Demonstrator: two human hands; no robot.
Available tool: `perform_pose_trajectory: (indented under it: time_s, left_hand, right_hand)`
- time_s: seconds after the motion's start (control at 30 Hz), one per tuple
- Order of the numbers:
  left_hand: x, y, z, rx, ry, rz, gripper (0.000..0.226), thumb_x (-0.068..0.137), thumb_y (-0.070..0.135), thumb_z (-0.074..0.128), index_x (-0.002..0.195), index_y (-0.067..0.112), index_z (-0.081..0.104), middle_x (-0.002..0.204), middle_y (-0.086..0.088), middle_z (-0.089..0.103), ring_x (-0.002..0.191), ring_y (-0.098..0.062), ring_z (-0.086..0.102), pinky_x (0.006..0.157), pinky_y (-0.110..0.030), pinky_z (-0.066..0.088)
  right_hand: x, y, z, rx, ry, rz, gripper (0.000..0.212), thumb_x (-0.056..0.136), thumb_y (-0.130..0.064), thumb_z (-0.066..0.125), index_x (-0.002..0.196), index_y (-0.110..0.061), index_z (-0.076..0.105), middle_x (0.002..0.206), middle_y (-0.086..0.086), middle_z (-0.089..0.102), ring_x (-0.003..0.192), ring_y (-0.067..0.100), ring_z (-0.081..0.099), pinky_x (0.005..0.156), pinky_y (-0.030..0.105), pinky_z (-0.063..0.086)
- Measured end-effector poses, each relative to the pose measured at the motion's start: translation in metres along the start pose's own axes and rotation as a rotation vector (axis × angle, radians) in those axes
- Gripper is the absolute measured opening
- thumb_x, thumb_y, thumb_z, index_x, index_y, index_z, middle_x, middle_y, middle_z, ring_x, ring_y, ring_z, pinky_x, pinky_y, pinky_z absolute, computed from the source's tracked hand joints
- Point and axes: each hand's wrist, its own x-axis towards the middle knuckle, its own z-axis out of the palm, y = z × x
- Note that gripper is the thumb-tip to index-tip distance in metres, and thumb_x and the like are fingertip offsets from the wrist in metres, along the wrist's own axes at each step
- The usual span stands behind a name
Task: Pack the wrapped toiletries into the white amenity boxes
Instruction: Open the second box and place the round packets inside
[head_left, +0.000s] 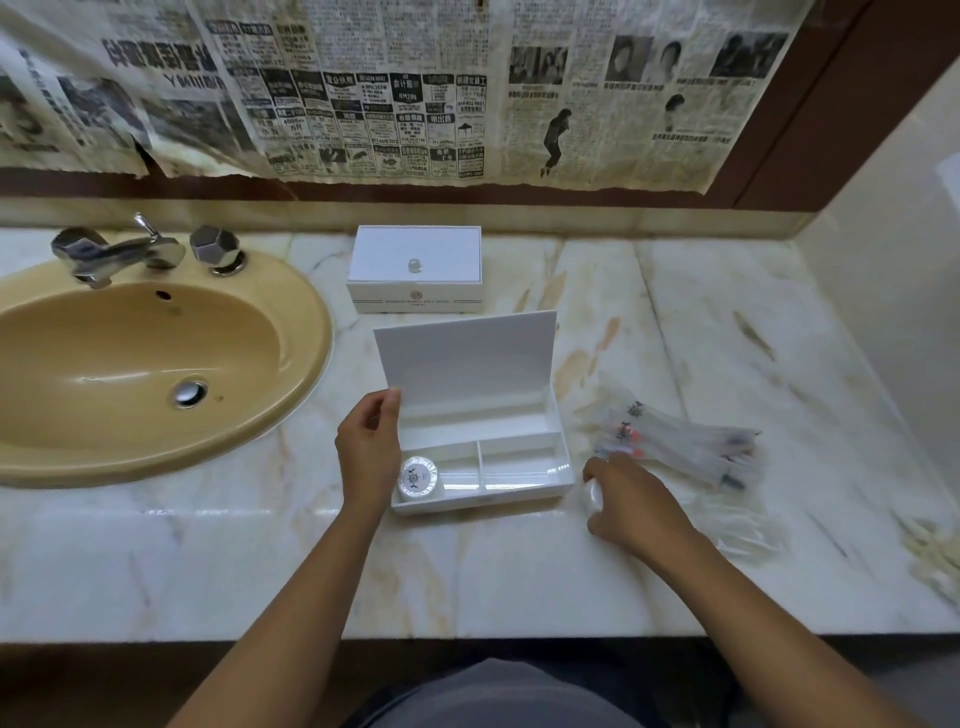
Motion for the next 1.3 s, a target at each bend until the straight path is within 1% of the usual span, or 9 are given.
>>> perform_pose_trajectory:
  time_s: [0.2, 0.33, 0.43, 0.67, 0.87, 0.97, 1.07, 1.2, 1.3]
  left_hand:
    - [0.000, 0.000, 0.000, -0.002, 0.004, -0.004, 0.013, 0.097, 0.025, 0.057, 0.094, 0.020, 0.068, 0.089, 0.014, 0.068, 0.080, 0.010, 0.061, 0.071, -0.002, 0.043]
    - [0.000, 0.000, 0.000, 0.003, 0.009, -0.020, 0.013, 0.097, 0.026, 0.057, 0.095, 0.019, 0.068, 0.090, 0.013, 0.068, 0.082, 0.010, 0.061, 0.070, 0.000, 0.041]
    - [0.001, 0.000, 0.001, 0.000, 0.013, -0.022, 0.013, 0.097, 0.025, 0.057, 0.095, 0.018, 0.068, 0.090, 0.013, 0.068, 0.081, 0.012, 0.060, 0.071, 0.000, 0.041]
    - [0.000, 0.000, 0.001, -0.003, 0.013, -0.020, 0.013, 0.097, 0.026, 0.057, 0.096, 0.020, 0.068, 0.091, 0.013, 0.068, 0.081, 0.012, 0.060, 0.072, -0.001, 0.042]
    - [0.000, 0.000, 0.001, 0.001, 0.015, -0.019, 0.013, 0.097, 0.025, 0.057, 0.095, 0.019, 0.068, 0.090, 0.013, 0.068, 0.080, 0.012, 0.060, 0.072, -0.001, 0.042]
    - [0.001, 0.000, 0.001, 0.000, 0.017, -0.016, 0.012, 0.097, 0.025, 0.057, 0.095, 0.020, 0.068, 0.090, 0.015, 0.068, 0.084, 0.006, 0.061, 0.072, -0.001, 0.041]
    - [0.001, 0.000, 0.001, 0.001, 0.016, -0.016, 0.012, 0.097, 0.025, 0.057, 0.095, 0.019, 0.068, 0.090, 0.013, 0.068, 0.083, 0.007, 0.061, 0.072, -0.001, 0.042]
    - [0.001, -0.002, 0.001, -0.002, 0.014, -0.015, 0.013, 0.096, 0.025, 0.057, 0.094, 0.019, 0.068, 0.089, 0.013, 0.068, 0.082, 0.009, 0.061, 0.072, -0.001, 0.042]
    - [0.001, -0.003, 0.001, -0.010, 0.018, -0.022, 0.013, 0.096, 0.026, 0.058, 0.093, 0.019, 0.069, 0.088, 0.013, 0.069, 0.081, 0.007, 0.061, 0.070, -0.001, 0.041]
  right_hand:
    - [0.014, -0.009, -0.008, -0.003, 0.038, -0.036, 0.030, 0.076, -0.011, 0.060, 0.105, -0.020, 0.054, 0.095, -0.004, 0.040, 0.084, 0.017, 0.044, 0.065, 0.025, 0.037]
    - [0.012, -0.009, -0.011, -0.028, 0.022, -0.041, 0.039, 0.077, -0.014, 0.058, 0.114, -0.024, 0.051, 0.106, -0.002, 0.047, 0.100, 0.021, 0.051, 0.070, 0.026, 0.040]
    - [0.010, -0.007, -0.018, -0.057, 0.035, -0.044, 0.045, 0.079, -0.016, 0.060, 0.121, -0.025, 0.048, 0.116, -0.001, 0.049, 0.105, 0.020, 0.052, 0.070, 0.025, 0.038]
    - [0.007, -0.011, -0.031, -0.086, 0.098, -0.045, 0.032, 0.081, -0.020, 0.062, 0.113, -0.018, 0.054, 0.112, 0.000, 0.051, 0.103, 0.020, 0.051, 0.070, 0.026, 0.038]
    - [0.008, -0.016, -0.035, -0.113, 0.077, -0.043, 0.038, 0.080, -0.023, 0.064, 0.117, -0.017, 0.054, 0.116, 0.001, 0.052, 0.107, 0.020, 0.052, 0.076, 0.027, 0.042]
    - [0.007, -0.017, -0.038, -0.116, 0.070, -0.030, 0.037, 0.080, -0.025, 0.064, 0.115, -0.016, 0.055, 0.112, 0.000, 0.053, 0.105, 0.020, 0.053, 0.072, 0.025, 0.040]
    - [0.006, -0.019, -0.046, -0.122, 0.122, -0.018, 0.034, 0.079, -0.030, 0.063, 0.110, -0.017, 0.056, 0.106, -0.001, 0.056, 0.095, 0.018, 0.054, 0.070, 0.026, 0.042]
    - [0.003, -0.035, -0.062, -0.101, 0.219, -0.066, 0.040, 0.078, -0.036, 0.064, 0.115, -0.020, 0.057, 0.109, -0.002, 0.058, 0.097, 0.018, 0.056, 0.072, 0.027, 0.042]
    - [0.001, -0.057, -0.067, -0.122, 0.283, -0.143, 0.037, 0.079, -0.037, 0.060, 0.113, -0.022, 0.058, 0.109, -0.003, 0.058, 0.098, 0.018, 0.055, 0.074, 0.029, 0.042]
